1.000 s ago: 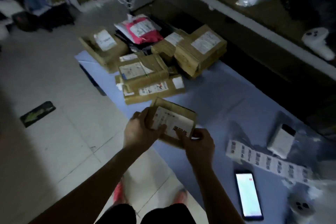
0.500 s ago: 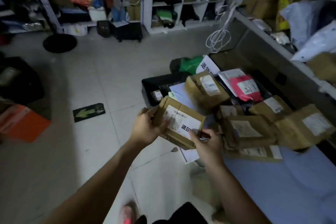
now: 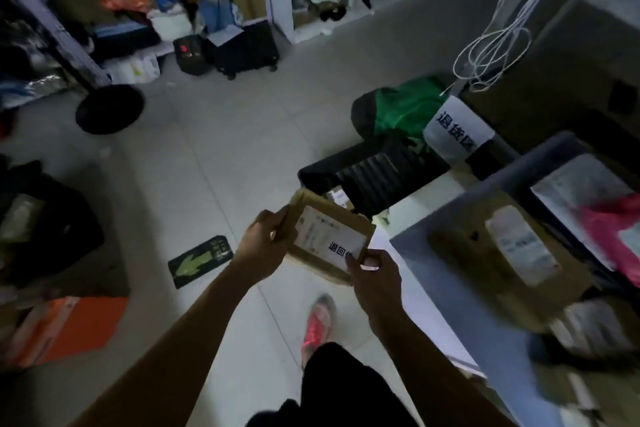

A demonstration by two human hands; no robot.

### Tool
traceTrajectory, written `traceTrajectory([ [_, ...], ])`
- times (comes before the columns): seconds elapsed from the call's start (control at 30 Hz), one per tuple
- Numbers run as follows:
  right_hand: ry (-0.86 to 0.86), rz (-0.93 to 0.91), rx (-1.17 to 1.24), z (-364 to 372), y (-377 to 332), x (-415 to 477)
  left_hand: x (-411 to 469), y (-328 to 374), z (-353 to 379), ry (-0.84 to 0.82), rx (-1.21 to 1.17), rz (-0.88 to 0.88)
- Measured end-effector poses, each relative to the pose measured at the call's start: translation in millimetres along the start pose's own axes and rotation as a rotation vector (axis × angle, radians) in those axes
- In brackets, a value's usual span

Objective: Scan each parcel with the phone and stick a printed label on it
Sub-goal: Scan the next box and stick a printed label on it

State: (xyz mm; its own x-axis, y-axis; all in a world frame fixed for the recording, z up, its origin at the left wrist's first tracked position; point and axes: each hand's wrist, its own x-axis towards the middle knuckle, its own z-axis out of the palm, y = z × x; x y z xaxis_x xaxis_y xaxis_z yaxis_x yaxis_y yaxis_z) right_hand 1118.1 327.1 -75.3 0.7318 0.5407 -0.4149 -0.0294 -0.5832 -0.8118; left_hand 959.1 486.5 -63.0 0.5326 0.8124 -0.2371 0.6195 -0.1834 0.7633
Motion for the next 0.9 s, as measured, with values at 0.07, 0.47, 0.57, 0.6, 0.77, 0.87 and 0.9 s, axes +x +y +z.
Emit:
traceTrajectory([
  [0.07, 0.032, 0.050, 0.036, 23, -17, 41, 56, -4, -9, -0.051, 0.012, -0.003],
  [0.47, 0.331, 0.383, 0.086, 96, -41, 315, 397, -13, 61, -0.511, 0.064, 0.205],
  [0.57, 0.392, 0.507, 0.144, 117, 4, 377, 468, -41, 118, -0.679, 0.091, 0.195],
  [0.6, 0.413, 0.544, 0.149, 125, 21, 396, 488, -53, 139, -0.732, 0.086, 0.186],
  [0.77, 0.482, 0.631, 0.133, 169, 118, 501, 570, -129, 244, -0.802, 0.173, 0.181],
  [0.87, 0.499, 0.639, 0.143, 200, 181, 561, 613, -181, 311, -0.836, 0.188, 0.110],
  [0.9, 0.499, 0.653, 0.170, 210, 202, 579, 625, -198, 331, -0.839, 0.199, 0.095],
])
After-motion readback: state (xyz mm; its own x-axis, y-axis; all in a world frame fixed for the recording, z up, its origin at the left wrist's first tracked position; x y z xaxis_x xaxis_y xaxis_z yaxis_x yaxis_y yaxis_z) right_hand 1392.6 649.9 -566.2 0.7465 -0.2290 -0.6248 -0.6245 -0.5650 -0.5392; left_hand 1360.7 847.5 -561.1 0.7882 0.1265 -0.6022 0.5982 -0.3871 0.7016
